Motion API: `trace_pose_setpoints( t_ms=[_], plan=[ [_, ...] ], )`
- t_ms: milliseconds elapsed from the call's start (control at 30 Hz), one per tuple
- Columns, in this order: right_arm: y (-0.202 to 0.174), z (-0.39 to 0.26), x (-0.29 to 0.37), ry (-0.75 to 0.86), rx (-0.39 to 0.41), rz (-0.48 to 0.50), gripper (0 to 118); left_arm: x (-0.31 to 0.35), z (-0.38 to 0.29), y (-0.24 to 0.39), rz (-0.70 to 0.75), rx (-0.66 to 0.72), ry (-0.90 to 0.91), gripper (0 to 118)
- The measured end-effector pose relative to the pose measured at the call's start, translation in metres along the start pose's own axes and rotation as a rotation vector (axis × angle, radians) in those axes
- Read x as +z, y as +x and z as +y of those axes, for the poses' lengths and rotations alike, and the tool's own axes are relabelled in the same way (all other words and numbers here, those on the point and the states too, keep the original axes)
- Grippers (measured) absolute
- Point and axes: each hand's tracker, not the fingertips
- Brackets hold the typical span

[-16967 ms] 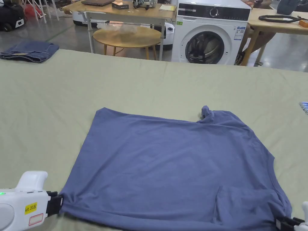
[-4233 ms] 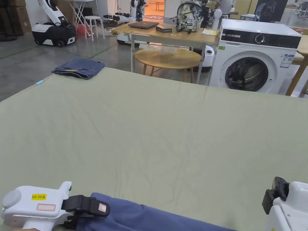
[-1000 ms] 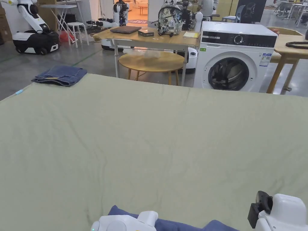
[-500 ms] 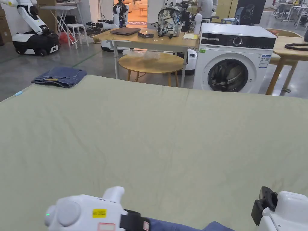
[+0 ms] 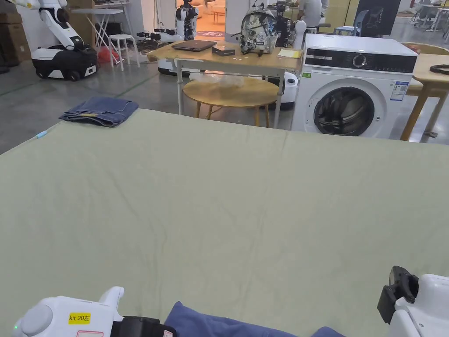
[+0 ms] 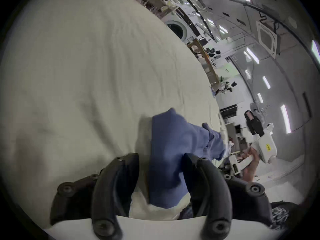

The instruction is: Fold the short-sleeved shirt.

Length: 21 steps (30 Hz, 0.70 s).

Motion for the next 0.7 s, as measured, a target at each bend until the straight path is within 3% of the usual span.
trace_pose_setpoints(
  t_ms=[100,200,267,300,400,700],
  plan=[
    [-0.001,-0.001,0.001,-0.007,0.006,-0.003,0,-0.008,-0.002,-0.016,-0.170,0.096,0.036,52],
    [0.000,-0.003,0.002,-0.014,0.010,-0.007,0,-0.021,-0.004,-0.020,-0.222,0.081,0.036,49],
    [0.000,-0.004,0.002,-0.021,0.006,-0.010,0,-0.028,-0.008,-0.005,-0.223,0.055,0.048,32],
    [0.000,-0.004,0.002,-0.024,0.004,-0.010,0,-0.030,-0.007,-0.004,-0.189,0.046,0.048,18],
    [0.001,-0.005,0.002,-0.030,0.007,-0.013,0,-0.029,-0.004,-0.013,-0.149,0.041,0.051,7],
    [-0.004,-0.002,0.002,-0.030,0.026,-0.004,0,-0.007,-0.009,0.025,-0.110,0.039,0.131,4]
  ],
)
